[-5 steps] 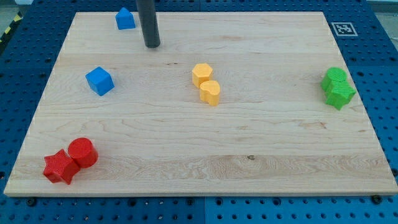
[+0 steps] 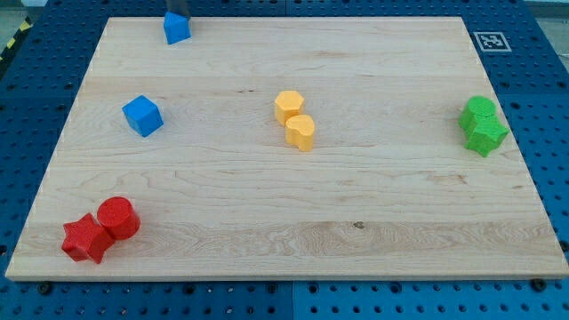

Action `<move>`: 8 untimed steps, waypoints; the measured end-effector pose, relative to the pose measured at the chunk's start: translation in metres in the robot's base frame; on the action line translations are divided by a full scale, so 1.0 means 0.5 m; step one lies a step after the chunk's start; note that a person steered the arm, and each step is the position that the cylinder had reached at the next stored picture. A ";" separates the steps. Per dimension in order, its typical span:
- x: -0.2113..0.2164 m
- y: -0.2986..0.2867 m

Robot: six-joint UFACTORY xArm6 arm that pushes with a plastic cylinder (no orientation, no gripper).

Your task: Move the triangle on top of the cube

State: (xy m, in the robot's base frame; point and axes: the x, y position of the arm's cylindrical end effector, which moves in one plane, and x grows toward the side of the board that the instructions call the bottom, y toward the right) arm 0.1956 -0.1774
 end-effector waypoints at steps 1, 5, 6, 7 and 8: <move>0.039 -0.008; 0.185 -0.024; 0.219 -0.024; 0.254 -0.024; 0.288 -0.024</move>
State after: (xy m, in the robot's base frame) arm 0.3398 -0.1893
